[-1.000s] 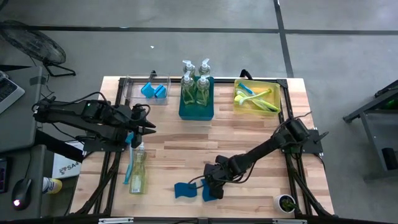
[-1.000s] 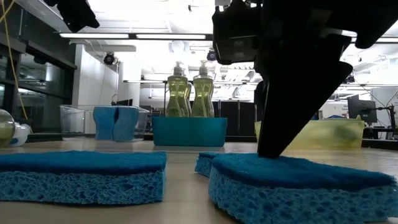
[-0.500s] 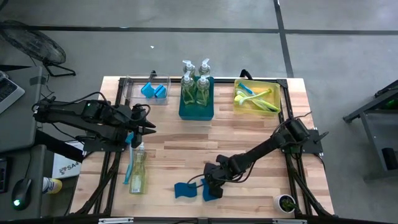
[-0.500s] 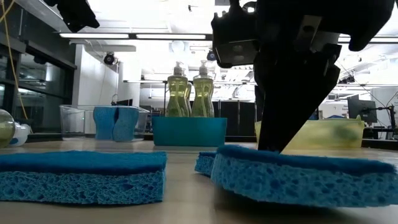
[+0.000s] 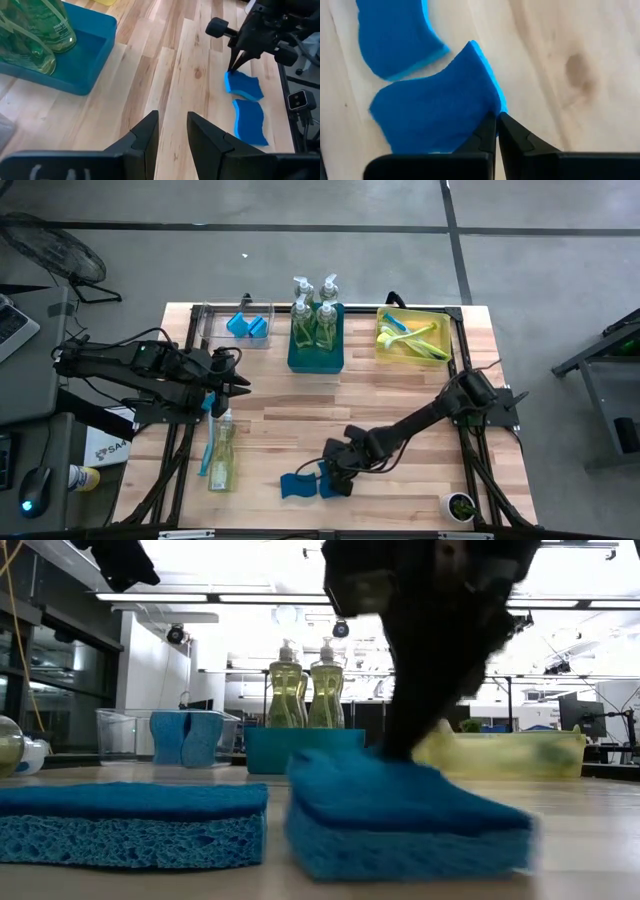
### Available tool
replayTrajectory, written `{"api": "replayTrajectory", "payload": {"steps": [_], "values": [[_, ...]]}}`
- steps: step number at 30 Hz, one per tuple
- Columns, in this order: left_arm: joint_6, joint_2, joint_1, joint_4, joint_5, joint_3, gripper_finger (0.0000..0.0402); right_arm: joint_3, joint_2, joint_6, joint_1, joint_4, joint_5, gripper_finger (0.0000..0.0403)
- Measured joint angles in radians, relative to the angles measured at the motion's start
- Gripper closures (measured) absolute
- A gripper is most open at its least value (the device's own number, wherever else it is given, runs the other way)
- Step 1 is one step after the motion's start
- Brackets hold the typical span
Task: Pick & Place Kitchen Sink Supplies
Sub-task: Put the blue sponge into the transparent bin
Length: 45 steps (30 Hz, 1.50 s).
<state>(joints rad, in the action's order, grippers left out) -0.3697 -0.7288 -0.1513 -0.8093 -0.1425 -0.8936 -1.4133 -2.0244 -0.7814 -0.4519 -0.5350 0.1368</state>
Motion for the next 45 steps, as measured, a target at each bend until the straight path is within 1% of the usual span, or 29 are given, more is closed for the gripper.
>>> {"api": "replayTrajectory", "payload": {"steps": [3,6,10,12,16,22,24,29,32,34,36,41,43,45], "values": [[-0.006,0.000,0.000,0.000,0.000,0.000,0.0302,-0.062,0.000,0.051,0.014,-0.072,0.041,0.0402],[-0.018,0.000,0.000,0.000,0.000,0.000,0.0302,-0.137,0.000,0.108,0.033,-0.184,0.101,0.0402],[-0.032,0.000,0.000,0.000,0.000,0.000,0.0302,-0.246,0.000,0.181,0.061,-0.323,0.218,0.0402],[-0.039,0.000,0.000,0.001,0.000,0.000,0.0302,-0.303,0.000,0.228,0.079,-0.366,0.283,0.0402],[-0.062,-0.003,0.000,0.014,-0.006,0.000,0.0302,-0.400,0.000,0.345,0.119,-0.398,0.377,0.0403],[-0.060,-0.014,0.000,0.129,-0.007,0.000,0.0302,-0.493,0.001,0.518,0.182,-0.380,0.428,0.0403],[-0.057,-0.023,0.000,0.161,-0.009,-0.001,0.0302,-0.513,0.001,0.568,0.199,-0.364,0.435,0.0403],[-0.054,-0.056,0.000,0.171,-0.030,-0.001,0.0302,-0.526,0.001,0.672,0.234,-0.289,0.445,0.0403],[-0.037,-0.092,0.000,0.193,-0.032,0.000,0.0292,-0.526,0.001,0.742,0.250,-0.217,0.443,0.0402],[-0.030,-0.115,0.000,0.201,-0.027,0.000,0.0274,-0.526,0.001,0.785,0.260,-0.180,0.428,0.0402],[-0.028,-0.142,0.000,0.230,-0.027,-0.003,0.0247,-0.526,0.001,0.826,0.270,-0.157,0.419,0.0402],[-0.028,-0.189,0.000,0.233,-0.027,-0.025,0.0182,-0.526,0.001,0.891,0.291,-0.166,0.405,0.0402],[-0.028,-0.198,0.000,0.228,-0.036,-0.037,0.0168,-0.526,0.001,0.917,0.297,-0.162,0.384,0.0402],[-0.028,-0.208,0.000,0.225,-0.060,-0.050,0.0161,-0.526,0.001,0.952,0.303,-0.159,0.363,0.0402]]}}
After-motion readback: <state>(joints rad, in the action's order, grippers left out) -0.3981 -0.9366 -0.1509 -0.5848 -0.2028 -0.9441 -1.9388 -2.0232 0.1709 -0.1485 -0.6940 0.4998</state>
